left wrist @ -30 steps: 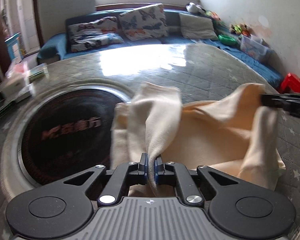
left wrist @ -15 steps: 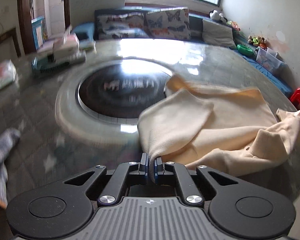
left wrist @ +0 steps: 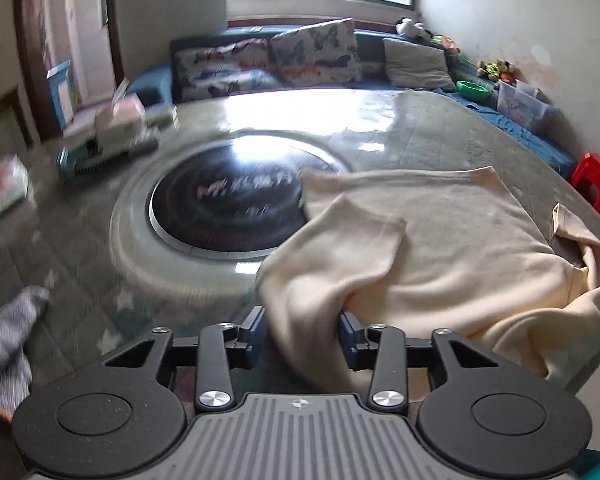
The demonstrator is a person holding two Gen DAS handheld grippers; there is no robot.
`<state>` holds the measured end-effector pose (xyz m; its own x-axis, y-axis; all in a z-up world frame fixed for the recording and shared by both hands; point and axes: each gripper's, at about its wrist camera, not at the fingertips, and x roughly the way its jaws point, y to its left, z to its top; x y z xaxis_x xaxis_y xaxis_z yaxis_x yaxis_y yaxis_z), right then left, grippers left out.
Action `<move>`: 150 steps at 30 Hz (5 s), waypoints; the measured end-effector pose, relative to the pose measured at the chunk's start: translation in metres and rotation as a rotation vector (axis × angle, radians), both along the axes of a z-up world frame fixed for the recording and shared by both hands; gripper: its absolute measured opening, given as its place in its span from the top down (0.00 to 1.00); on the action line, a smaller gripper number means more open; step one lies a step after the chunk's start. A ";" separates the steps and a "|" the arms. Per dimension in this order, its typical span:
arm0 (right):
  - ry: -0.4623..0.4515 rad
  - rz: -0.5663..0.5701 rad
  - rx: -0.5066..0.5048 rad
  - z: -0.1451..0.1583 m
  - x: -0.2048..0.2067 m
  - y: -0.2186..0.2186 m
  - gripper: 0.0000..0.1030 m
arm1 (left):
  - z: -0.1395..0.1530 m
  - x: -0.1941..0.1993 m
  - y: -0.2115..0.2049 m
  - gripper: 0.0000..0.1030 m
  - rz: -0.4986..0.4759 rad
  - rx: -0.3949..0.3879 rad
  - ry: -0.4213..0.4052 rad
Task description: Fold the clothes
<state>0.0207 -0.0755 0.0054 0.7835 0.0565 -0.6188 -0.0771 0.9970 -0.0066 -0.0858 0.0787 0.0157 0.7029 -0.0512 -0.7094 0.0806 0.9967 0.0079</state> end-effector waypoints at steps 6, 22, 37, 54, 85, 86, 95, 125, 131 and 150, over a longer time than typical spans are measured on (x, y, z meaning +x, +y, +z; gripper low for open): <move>0.051 0.139 -0.002 -0.020 0.021 0.045 0.73 | -0.012 0.031 -0.023 0.55 -0.091 0.060 -0.004; 0.099 0.233 -0.049 -0.038 0.061 0.077 0.67 | -0.022 0.041 0.025 0.93 0.027 0.013 -0.044; 0.134 0.246 -0.063 -0.047 0.082 0.083 0.63 | -0.019 -0.016 0.130 0.90 0.476 0.041 -0.014; 0.143 0.202 0.006 -0.045 0.130 0.077 0.64 | -0.015 0.064 0.072 0.71 0.168 -0.032 0.010; 0.121 0.248 -0.093 -0.052 0.257 0.117 0.87 | -0.044 0.231 0.042 0.90 0.030 0.192 0.001; 0.120 0.254 -0.086 -0.049 0.254 0.117 0.86 | -0.043 0.228 0.041 0.90 0.034 0.189 0.000; 0.098 0.570 -0.097 0.004 0.149 0.134 0.87 | -0.034 0.191 0.010 0.90 -0.101 0.096 -0.003; 0.198 0.753 -0.128 -0.030 0.032 0.157 0.97 | -0.029 0.032 -0.053 0.88 -0.513 0.025 -0.010; 0.203 0.741 -0.122 -0.027 0.033 0.158 0.92 | -0.038 0.032 -0.059 0.70 -0.500 0.086 -0.012; 0.156 0.795 -0.080 0.001 -0.009 0.138 0.96 | -0.001 -0.022 -0.025 0.99 -0.580 -0.113 -0.147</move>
<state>0.0121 0.0622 0.0069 0.4320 0.5102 -0.7437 -0.7677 0.6408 -0.0064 -0.1081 0.0536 0.0142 0.6283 -0.5244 -0.5747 0.6170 0.7858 -0.0426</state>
